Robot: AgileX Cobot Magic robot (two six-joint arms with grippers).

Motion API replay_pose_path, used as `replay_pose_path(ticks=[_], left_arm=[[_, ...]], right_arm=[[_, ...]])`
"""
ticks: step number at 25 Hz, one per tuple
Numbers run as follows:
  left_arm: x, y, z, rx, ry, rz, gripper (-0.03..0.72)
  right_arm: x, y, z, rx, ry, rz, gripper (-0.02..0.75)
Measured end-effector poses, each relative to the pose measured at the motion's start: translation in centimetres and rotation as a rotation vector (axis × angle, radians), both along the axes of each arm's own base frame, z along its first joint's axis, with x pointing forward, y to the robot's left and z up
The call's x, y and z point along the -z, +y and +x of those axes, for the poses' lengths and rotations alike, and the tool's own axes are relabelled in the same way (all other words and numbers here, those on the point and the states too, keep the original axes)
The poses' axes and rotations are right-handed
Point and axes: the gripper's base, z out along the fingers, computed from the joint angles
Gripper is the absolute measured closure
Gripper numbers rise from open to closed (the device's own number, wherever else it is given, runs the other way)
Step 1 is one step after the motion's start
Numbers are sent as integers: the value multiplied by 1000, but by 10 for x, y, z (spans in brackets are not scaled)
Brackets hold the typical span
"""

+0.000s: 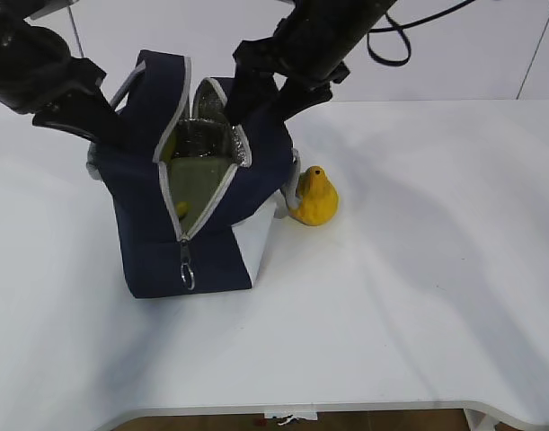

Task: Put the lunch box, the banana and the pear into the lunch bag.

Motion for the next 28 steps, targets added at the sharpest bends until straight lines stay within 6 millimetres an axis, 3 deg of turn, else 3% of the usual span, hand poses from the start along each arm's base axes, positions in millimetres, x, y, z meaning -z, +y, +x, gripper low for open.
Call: replay_pose_path(ticks=[7,10,15,24,28], left_arm=[[2,4,0,4,-5,53,683],[3,5,0,3,-6,57,683],[3,5,0,7,-1,59,683],[3,5,-2,3,23,56,683],[4,5,-3,9,35,58,683]], right_arm=[[-36,-28,-9,143,-115,-214,193],[-37,-39,-9,210,-131,-300,201],[-11,-44,-5,264,-63,-380,202],[44,-30,7,255,100,-346,202],[55,-31,10,253,108,-376,203]])
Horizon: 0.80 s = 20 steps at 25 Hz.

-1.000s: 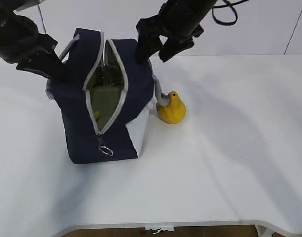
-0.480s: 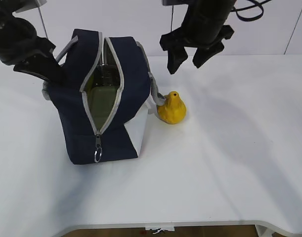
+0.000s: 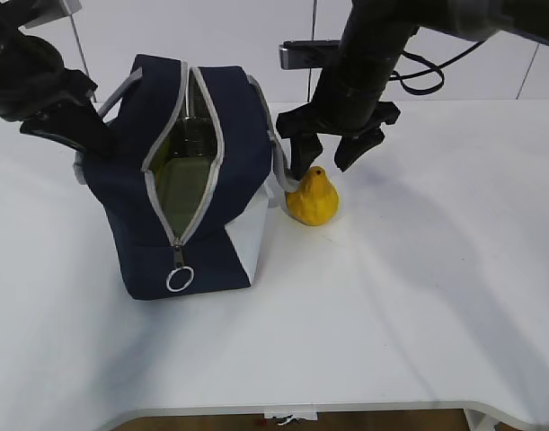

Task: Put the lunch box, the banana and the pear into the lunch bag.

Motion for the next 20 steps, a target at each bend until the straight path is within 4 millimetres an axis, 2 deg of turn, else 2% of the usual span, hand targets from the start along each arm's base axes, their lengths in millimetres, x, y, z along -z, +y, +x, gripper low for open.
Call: replay_pose_path(ticks=[7,11,15,20], left_arm=[[0,0,0,2,3,0,683],[0,0,0,1,4,0,683],[0,0,0,1,4,0,683],[0,0,0,1,4,0,683]], right_arm=[[15,-1,4,0,17,-34,239],[16,-2,5,0,13,-43,253],[16,-2,5,-1,9,-53,328],[16,-3,5,-2,7,-59,475]])
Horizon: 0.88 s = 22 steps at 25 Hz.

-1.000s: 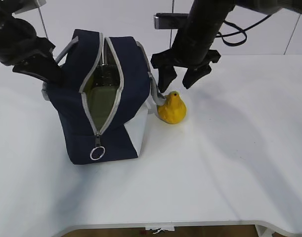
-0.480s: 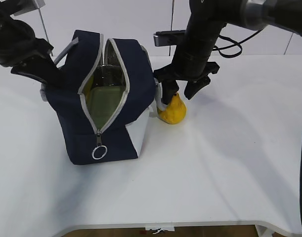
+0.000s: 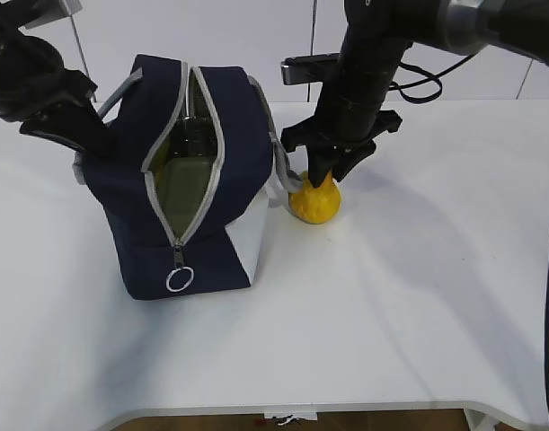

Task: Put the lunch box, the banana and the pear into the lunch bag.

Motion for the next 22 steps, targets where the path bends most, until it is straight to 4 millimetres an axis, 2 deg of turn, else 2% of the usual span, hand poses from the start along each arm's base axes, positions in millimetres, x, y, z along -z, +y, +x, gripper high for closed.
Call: replay_pose_path(ticks=[11,13,17,22], left_arm=[[0,0,0,0,0,1,683],[0,0,0,0,0,1,683],[0,0,0,1,1,1,683],[0,0,0,1,1,1,683]], right_arm=[[-1,0,0,0,-5,0,547],[-8,0,-1,0,-19,5,547],[-40,-3,-8,0,-82,26,548],[-97,-10,-25,-2,-195,66,549]])
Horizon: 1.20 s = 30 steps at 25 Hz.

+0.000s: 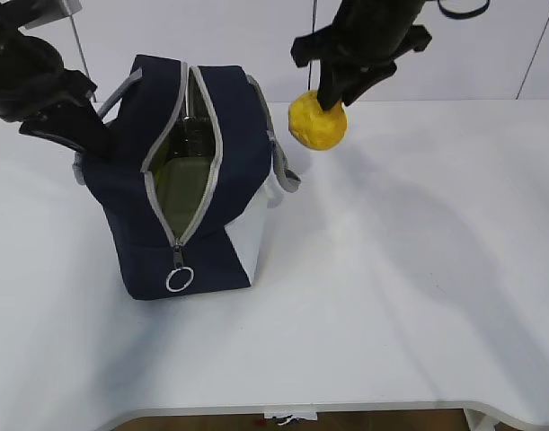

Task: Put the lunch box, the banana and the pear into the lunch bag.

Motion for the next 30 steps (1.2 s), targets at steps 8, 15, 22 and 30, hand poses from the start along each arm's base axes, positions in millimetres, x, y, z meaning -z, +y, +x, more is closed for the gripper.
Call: replay_pose_path(ticks=[8,15,22,30], left_arm=[[0,0,1,-3,-6,2,683],[0,0,1,-7,-10,-1,683],[-1,0,1,-10,-10,-8,683],[-1,0,1,-12,-11,-10,683]], right_arm=[[-59,15,-15,-60,-81,258,549],[-59,36,-20,-154,-2,463,549],[-24,67,-15,-214,88,473,550],[7,73,-4,-194,140,430,511]])
